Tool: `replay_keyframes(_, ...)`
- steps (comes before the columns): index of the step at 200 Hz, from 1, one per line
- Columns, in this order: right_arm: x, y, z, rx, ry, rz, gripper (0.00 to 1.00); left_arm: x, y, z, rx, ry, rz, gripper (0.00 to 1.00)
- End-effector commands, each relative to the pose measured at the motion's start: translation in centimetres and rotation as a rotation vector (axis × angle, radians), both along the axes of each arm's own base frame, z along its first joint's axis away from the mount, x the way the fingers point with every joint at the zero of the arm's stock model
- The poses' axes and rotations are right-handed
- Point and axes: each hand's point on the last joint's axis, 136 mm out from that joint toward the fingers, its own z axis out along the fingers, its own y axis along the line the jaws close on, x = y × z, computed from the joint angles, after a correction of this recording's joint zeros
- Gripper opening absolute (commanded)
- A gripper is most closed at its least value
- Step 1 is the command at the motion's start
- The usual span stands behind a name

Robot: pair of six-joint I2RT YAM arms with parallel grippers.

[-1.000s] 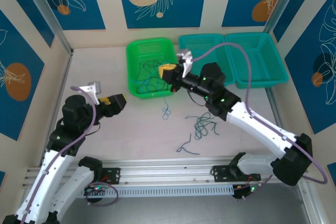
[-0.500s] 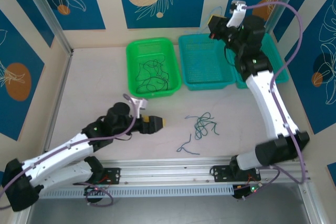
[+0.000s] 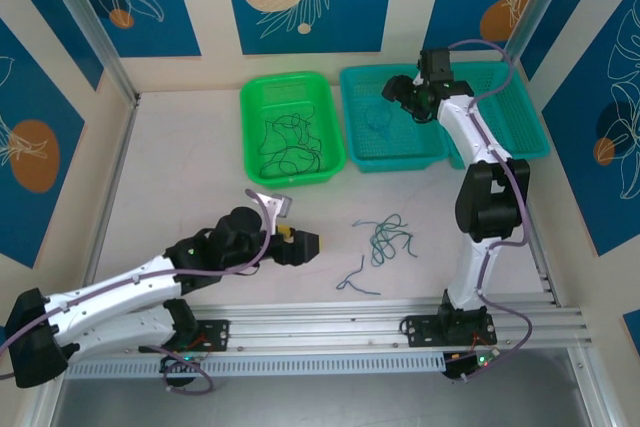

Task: Untangle the cables

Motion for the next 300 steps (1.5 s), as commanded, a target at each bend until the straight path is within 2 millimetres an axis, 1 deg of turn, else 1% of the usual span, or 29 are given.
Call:
replay_keyframes(1,-1.6,-0.4,5.6,0.04,-0.078,-0.019,0.7,0.2,0.3,1.5,0.011,-0.06,0.009,0.95)
replay_keyframes(17,-3.4,0.2,7.6,0.062,-0.119,0.023,0.7,0.3,0.3,1.6,0.009,-0.069,0.009,0.95)
replay_keyframes(24,-4.6,0.4,8.6,0.071,-0.142,0.033,0.7,0.4,0.2,1.7,0.008,-0.072,0.008,0.95)
replay_keyframes(29,-5.3,0.5,8.9,0.075,-0.151,0.042,0.7,0.4,0.2,1.7,0.009,-0.075,0.008,0.95)
replay_keyframes(33,-6.4,0.7,9.7,0.082,-0.173,0.051,0.7,0.5,0.2,1.8,0.011,-0.08,0.008,0.96)
replay_keyframes(35,-6.5,0.7,9.6,0.084,-0.172,0.052,0.7,0.5,0.2,1.8,0.014,-0.084,0.008,0.95)
replay_keyframes(43,-8.9,1.2,10.6,0.1,-0.202,0.074,0.69,0.6,0.4,1.7,0.029,-0.098,0.008,0.96)
replay_keyframes(44,-8.9,1.2,10.6,0.1,-0.202,0.074,0.69,0.6,0.4,1.7,0.031,-0.1,0.008,0.96)
replay_keyframes(53,-11.5,1.7,11.2,0.116,-0.224,0.098,0.69,0.8,0.8,1.6,0.06,-0.121,0.019,0.96)
replay_keyframes(60,-13.7,2.3,11.4,0.124,-0.236,0.126,0.69,1.0,1.2,1.6,0.087,-0.14,0.026,0.96)
replay_keyframes(62,-14.1,2.4,11.1,0.125,-0.231,0.132,0.68,1.1,1.4,1.5,0.094,-0.147,0.028,0.96)
replay_keyframes(66,-15.6,2.7,11.4,0.129,-0.245,0.148,0.68,1.2,1.6,1.5,0.109,-0.158,0.031,0.96)
replay_keyframes(73,-18.0,3.3,11.2,0.133,-0.251,0.176,0.68,1.3,1.9,1.4,0.131,-0.177,0.032,0.97)
replay_keyframes(85,-21.9,4.4,10.1,0.134,-0.25,0.23,0.67,1.4,2.4,1.4,0.167,-0.214,0.031,0.97)
replay_keyframes(86,-22.5,4.6,9.9,0.134,-0.25,0.238,0.67,1.4,2.4,1.4,0.169,-0.217,0.03,0.97)
replay_keyframes(90,-23.3,4.7,9.4,0.133,-0.244,0.246,0.66,1.5,2.6,1.4,0.179,-0.227,0.031,0.97)
replay_keyframes(98,-25.7,5.4,8.5,0.133,-0.238,0.278,0.66,1.5,3.0,1.2,0.197,-0.247,0.031,0.97)
replay_keyframes(110,-29.0,6.6,6.3,0.129,-0.183,0.33,0.66,1.6,3.5,1.1,0.22,-0.272,0.034,0.98)
replay_keyframes(116,-30.3,6.6,5.0,0.124,-0.14,0.327,0.66,1.6,3.8,1.0,0.23,-0.28,0.038,0.98)
replay_keyframes(130,-33.3,7.6,1.6,0.13,-0.021,0.357,0.64,1.8,4.3,0.7,0.248,-0.289,0.058,0.98)
replay_keyframes(145,-36.3,9.5,-2.0,0.148,0.136,0.409,0.63,1.9,4.6,0.2,0.263,-0.292,0.065,0.98)
replay_keyframes(161,-38.9,11.4,-5.1,0.138,0.283,0.447,0.63,2.0,4.6,-0.1,0.271,-0.286,0.069,0.98)
replay_keyframes(177,-40.6,12.8,-7.4,0.074,0.378,0.467,0.64,2.0,4.5,-0.1,0.27,-0.285,0.067,0.98)
replay_keyframes(194,-41.9,13.9,-9.4,-0.013,0.445,0.478,0.65,2.0,4.5,0.0,0.277,-0.29,0.057,0.98)
replay_keyframes(219,-42.7,14.3,-12.3,-0.124,0.556,0.428,0.66,1.8,5.0,-0.3,0.326,-0.283,0.043,0.99)
replay_keyframes(253,-43.3,16.3,-14.7,-0.2,0.615,0.459,0.67,0.7,5.3,-1.4,0.414,-0.241,-0.035,1.0)
replay_keyframes(267,-43.4,16.8,-15.6,-0.217,0.623,0.465,0.67,-0.2,4.6,-1.9,0.433,-0.209,-0.116,1.0)
replay_keyframes(282,-43.2,16.7,-16.6,-0.239,0.631,0.449,0.66,-1.7,3.3,-2.3,0.421,-0.173,-0.231,1.0)
replay_keyframes(300,-43.1,16.1,-17.6,-0.268,0.635,0.431,0.58,-3.3,2.1,-2.8,0.386,-0.138,-0.35,0.99)
